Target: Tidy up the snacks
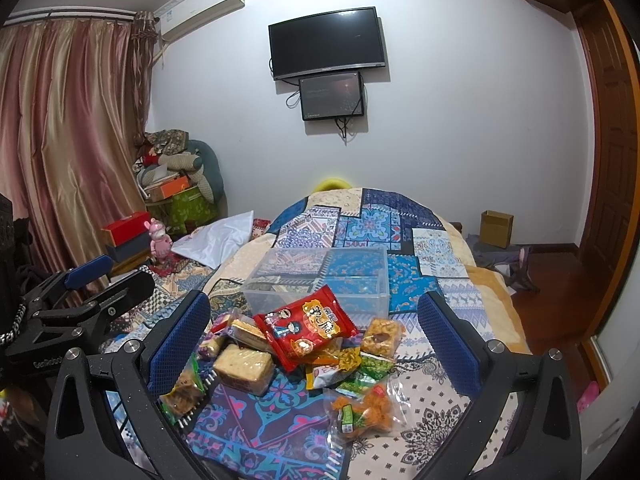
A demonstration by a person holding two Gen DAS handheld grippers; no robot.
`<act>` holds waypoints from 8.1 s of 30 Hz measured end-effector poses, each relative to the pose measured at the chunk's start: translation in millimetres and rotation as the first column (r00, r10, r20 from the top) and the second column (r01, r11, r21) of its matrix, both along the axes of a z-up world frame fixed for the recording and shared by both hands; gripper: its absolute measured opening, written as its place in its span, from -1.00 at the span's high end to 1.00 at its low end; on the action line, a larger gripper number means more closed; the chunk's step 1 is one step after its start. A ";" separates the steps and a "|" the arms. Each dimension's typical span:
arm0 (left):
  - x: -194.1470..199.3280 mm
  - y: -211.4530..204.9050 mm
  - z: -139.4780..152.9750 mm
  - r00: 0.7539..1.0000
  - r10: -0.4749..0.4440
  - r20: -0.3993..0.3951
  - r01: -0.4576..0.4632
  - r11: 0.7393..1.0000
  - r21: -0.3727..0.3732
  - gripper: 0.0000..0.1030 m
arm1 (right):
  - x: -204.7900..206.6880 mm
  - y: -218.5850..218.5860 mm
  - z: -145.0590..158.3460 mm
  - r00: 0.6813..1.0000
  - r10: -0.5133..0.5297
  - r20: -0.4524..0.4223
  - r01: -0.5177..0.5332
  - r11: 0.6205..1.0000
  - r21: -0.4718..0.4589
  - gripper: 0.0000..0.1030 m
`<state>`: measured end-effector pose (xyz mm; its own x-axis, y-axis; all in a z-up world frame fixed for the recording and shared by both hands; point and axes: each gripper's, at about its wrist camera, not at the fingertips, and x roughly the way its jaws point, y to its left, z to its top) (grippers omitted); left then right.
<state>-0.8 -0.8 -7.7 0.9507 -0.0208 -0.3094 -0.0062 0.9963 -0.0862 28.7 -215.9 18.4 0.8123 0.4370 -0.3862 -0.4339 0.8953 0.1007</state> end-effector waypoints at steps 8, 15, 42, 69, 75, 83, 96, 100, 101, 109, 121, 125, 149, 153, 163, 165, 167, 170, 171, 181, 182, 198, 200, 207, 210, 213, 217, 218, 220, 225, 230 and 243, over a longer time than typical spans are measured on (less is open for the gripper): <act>1.6 -1.7 1.4 1.000 -0.020 -0.006 0.020 1.000 0.000 -1.00 | 2.3 -2.4 -3.0 1.000 -0.002 -0.008 0.002 1.000 0.000 -1.00; 2.6 -4.0 -3.7 0.999 -0.031 -0.016 0.031 0.999 0.014 -1.00 | 9.6 -3.8 -11.3 0.999 -0.002 -0.052 0.002 1.000 -0.007 -1.00; 26.9 69.1 -117.9 0.907 0.073 -0.415 -0.096 0.995 -0.033 -0.66 | 49.6 -37.8 -99.3 0.930 -0.033 -0.366 -0.007 0.994 -0.108 -0.75; 46.8 37.6 -164.6 0.866 0.017 -0.501 -0.004 1.000 0.027 -0.02 | 74.4 -21.1 -155.9 0.855 0.006 -0.519 -0.074 0.991 -0.111 -0.82; 41.7 37.8 -158.0 0.871 -0.008 -0.491 0.005 1.000 -0.007 0.10 | 70.6 -20.2 -156.9 0.851 0.050 -0.523 -0.120 0.988 -0.101 -0.78; 31.6 39.7 -130.9 0.905 -0.007 -0.426 -0.005 1.000 -0.026 0.11 | 64.0 -21.5 -154.8 0.849 0.097 -0.519 -0.144 0.988 -0.051 0.09; 48.9 43.3 -78.8 0.946 0.006 -0.324 -0.011 1.000 -0.014 0.11 | 53.1 -23.4 -97.9 0.919 0.082 -0.385 -0.110 0.993 -0.052 0.11; 64.6 43.5 -63.5 0.955 0.004 -0.297 -0.010 1.000 -0.018 0.11 | 60.7 -16.2 -77.9 0.940 0.090 -0.328 -0.112 0.992 -0.049 0.11; 70.4 43.9 -59.9 0.956 0.001 -0.295 -0.008 1.000 -0.023 0.11 | 64.1 -14.0 -74.2 0.943 0.092 -0.318 -0.113 0.993 -0.046 0.11; 119.5 45.5 -46.3 0.957 0.001 -0.292 -0.009 1.000 -0.028 0.11 | 99.5 7.7 -53.6 0.958 0.110 -0.264 -0.120 0.993 -0.019 0.11; 203.9 48.0 -63.6 0.932 0.011 -0.362 -0.025 0.999 -0.033 0.11 | 171.7 41.8 -59.9 0.951 0.122 -0.284 -0.131 0.991 -0.011 0.11; 232.4 49.6 -76.3 0.913 0.016 -0.408 -0.035 0.999 -0.039 0.11 | 197.5 53.8 -68.9 0.946 0.111 -0.303 -0.126 0.991 -0.033 0.11; 278.9 48.7 -95.6 0.864 0.021 -0.503 -0.058 0.997 -0.058 0.10 | 234.7 70.8 -95.9 0.911 0.058 -0.407 -0.121 0.984 -0.130 -0.17; 252.5 48.5 -69.9 0.894 0.024 -0.447 -0.050 0.998 -0.046 -0.08 | 213.0 60.8 -71.6 0.929 0.063 -0.363 -0.115 0.986 -0.123 -0.17; 178.4 56.8 -31.3 0.933 0.081 -0.351 -0.076 0.997 0.028 -0.66 | 150.6 41.8 -39.3 0.954 0.075 -0.290 -0.104 0.991 -0.086 -0.42; 163.7 60.3 -32.7 0.932 0.095 -0.350 -0.081 0.995 0.053 -0.72 | 140.3 39.8 -38.7 0.955 0.078 -0.286 -0.107 0.990 -0.088 -0.43; 151.6 65.5 -37.3 0.928 0.101 -0.360 -0.085 0.995 0.060 -0.72 | 129.9 39.7 -39.8 0.956 0.079 -0.284 -0.109 0.990 -0.091 -0.44; 133.4 78.0 -48.1 0.916 0.107 -0.387 -0.095 0.994 0.049 -0.72 | 117.1 42.5 -44.0 0.954 0.087 -0.287 -0.118 0.988 -0.095 -0.46; 128.8 82.0 -51.8 0.913 0.112 -0.393 -0.101 0.994 0.048 -0.72 | 113.0 43.8 -46.2 0.954 0.087 -0.288 -0.120 0.988 -0.099 -0.46; 96.9 108.5 -116.2 0.851 0.153 -0.502 -0.155 0.987 0.039 -0.72 | 94.1 59.4 -87.1 0.913 0.111 -0.393 -0.150 0.986 -0.071 -0.47; 94.4 108.5 -123.1 0.847 0.143 -0.512 -0.148 0.989 0.031 -0.72 | 91.9 63.0 -92.5 0.905 0.114 -0.409 -0.154 0.986 -0.066 -0.47; 83.0 110.0 -182.3 0.811 -0.005 -0.586 -0.075 0.991 -0.112 -0.06 | 66.8 121.8 -127.5 0.849 0.136 -0.510 -0.199 0.978 -0.070 -0.47; 83.0 109.5 -183.9 0.814 -0.019 -0.580 -0.066 0.990 -0.126 0.03 | 68.8 130.7 -133.1 0.844 0.130 -0.520 -0.202 0.976 -0.084 -0.47; 71.0 109.7 -176.6 0.833 -0.018 -0.553 -0.051 0.993 -0.110 0.03 | 77.8 147.0 -152.5 0.821 0.079 -0.565 -0.158 0.983 -0.093 -0.47; 67.2 113.0 -172.9 0.838 -0.013 -0.546 -0.053 0.993 -0.105 0.03 | 79.6 150.1 -157.8 0.810 0.074 -0.582 -0.142 0.987 -0.073 -0.65; 65.5 115.8 -171.7 0.839 -0.014 -0.544 -0.054 0.993 -0.107 0.03 | 80.5 157.5 -162.1 0.811 0.059 -0.583 -0.141 0.985 -0.097 -0.66; 64.7 119.5 -170.3 0.840 -0.005 -0.542 -0.068 0.991 -0.114 0.03 | 82.1 161.3 -168.2 0.816 0.036 -0.577 -0.142 0.980 -0.140 -0.66; 64.6 119.9 -169.4 0.841 -0.001 -0.540 -0.072 0.991 -0.113 0.03 | 83.1 160.4 -169.6 0.817 0.037 -0.576 -0.143 0.980 -0.140 -0.66; 64.1 119.3 -167.2 0.843 0.007 -0.538 -0.075 0.992 -0.104 0.03 | 84.1 157.9 -169.3 0.819 0.041 -0.572 -0.141 0.981 -0.132 -0.65; 62.2 114.6 -159.9 0.848 0.011 -0.530 -0.069 0.993 -0.091 0.03 | 77.3 154.4 -164.1 0.827 0.051 -0.560 -0.137 0.984 -0.113 -0.57; 56.9 107.7 -145.5 0.863 0.018 -0.505 -0.066 0.995 -0.078 0.03 | 64.8 146.9 -151.8 0.843 0.077 -0.532 -0.152 0.984 -0.098 -0.56; 53.3 86.6 -90.7 0.912 0.024 -0.410 -0.059 0.995 -0.074 0.03 | 46.0 109.4 -95.5 0.897 0.145 -0.418 -0.168 0.986 -0.019 -0.56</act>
